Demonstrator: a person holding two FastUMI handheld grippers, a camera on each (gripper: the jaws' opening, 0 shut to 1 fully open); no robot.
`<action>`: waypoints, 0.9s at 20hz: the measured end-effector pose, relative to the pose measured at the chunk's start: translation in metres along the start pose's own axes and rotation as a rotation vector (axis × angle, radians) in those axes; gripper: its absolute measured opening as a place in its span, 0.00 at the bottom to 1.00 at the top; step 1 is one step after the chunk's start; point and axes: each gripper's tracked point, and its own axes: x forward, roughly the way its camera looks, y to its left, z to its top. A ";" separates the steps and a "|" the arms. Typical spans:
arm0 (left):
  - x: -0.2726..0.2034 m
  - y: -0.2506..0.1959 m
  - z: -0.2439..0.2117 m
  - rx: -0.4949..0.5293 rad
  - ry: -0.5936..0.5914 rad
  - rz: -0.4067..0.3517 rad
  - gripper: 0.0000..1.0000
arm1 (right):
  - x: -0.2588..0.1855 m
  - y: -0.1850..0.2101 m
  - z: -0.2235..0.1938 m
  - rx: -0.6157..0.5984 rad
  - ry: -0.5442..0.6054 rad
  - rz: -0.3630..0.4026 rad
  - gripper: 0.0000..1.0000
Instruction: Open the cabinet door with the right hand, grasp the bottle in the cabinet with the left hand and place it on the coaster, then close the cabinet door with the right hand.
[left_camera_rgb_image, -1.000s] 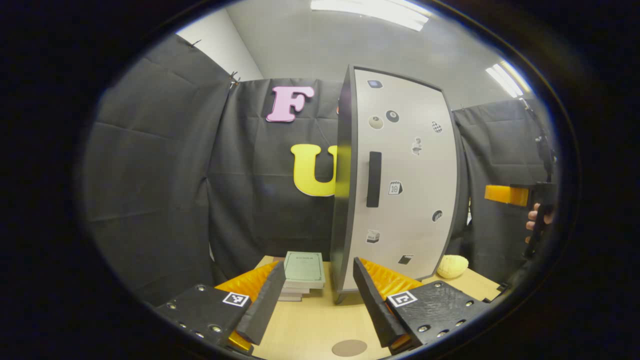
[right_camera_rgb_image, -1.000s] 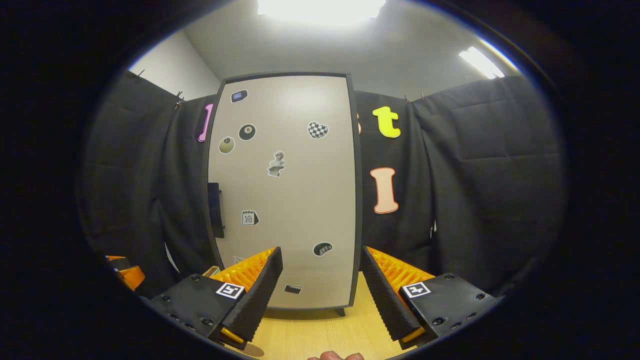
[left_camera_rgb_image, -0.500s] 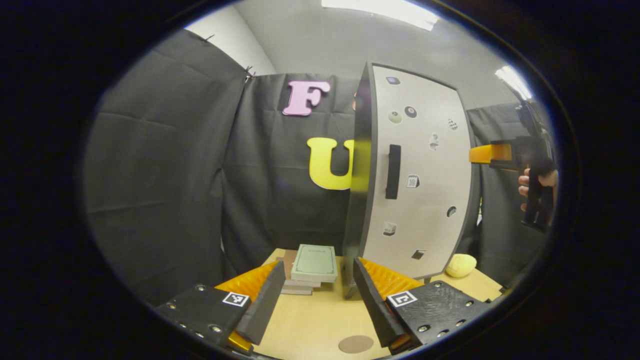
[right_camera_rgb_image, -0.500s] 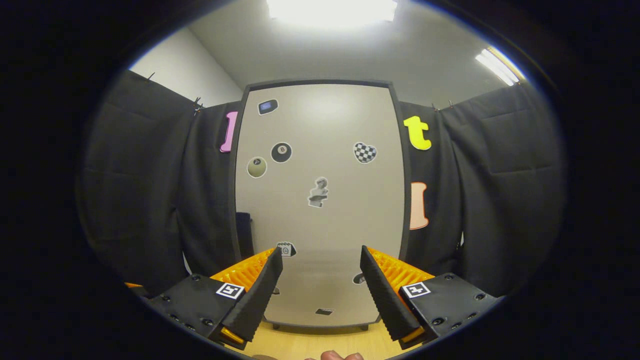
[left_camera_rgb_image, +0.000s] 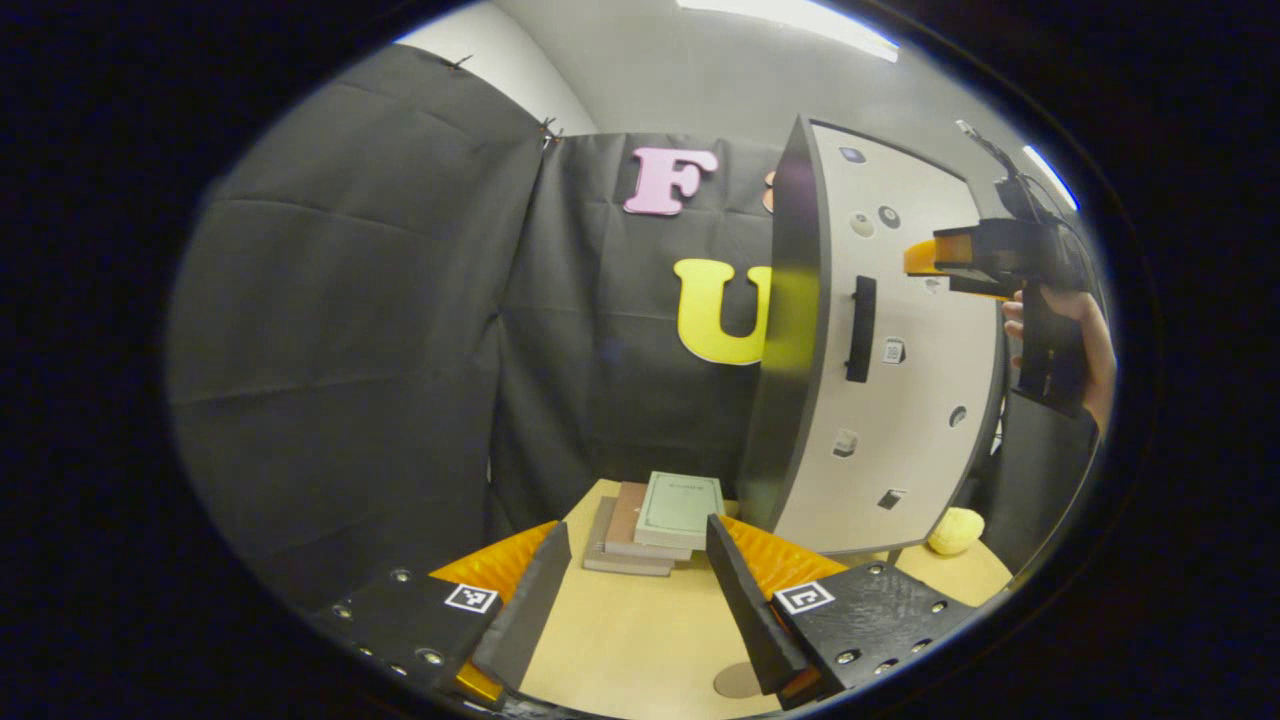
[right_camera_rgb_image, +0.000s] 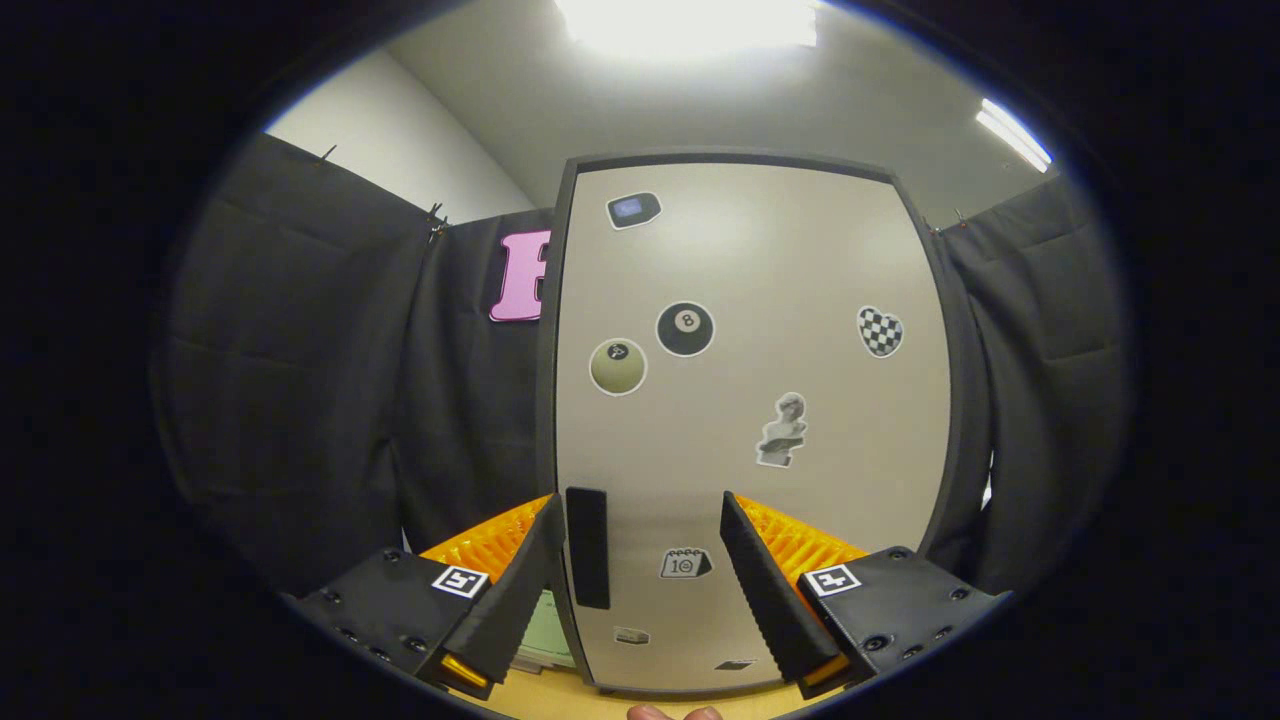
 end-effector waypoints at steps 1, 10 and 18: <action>0.001 0.009 -0.001 -0.006 0.006 0.015 0.82 | 0.011 0.006 -0.005 0.005 0.008 0.005 0.99; 0.010 0.055 -0.017 -0.012 0.038 0.095 0.85 | 0.063 0.018 -0.056 0.020 0.132 -0.053 0.99; 0.015 0.052 -0.023 -0.011 0.047 0.078 0.85 | 0.074 0.029 -0.081 0.033 0.226 -0.082 0.53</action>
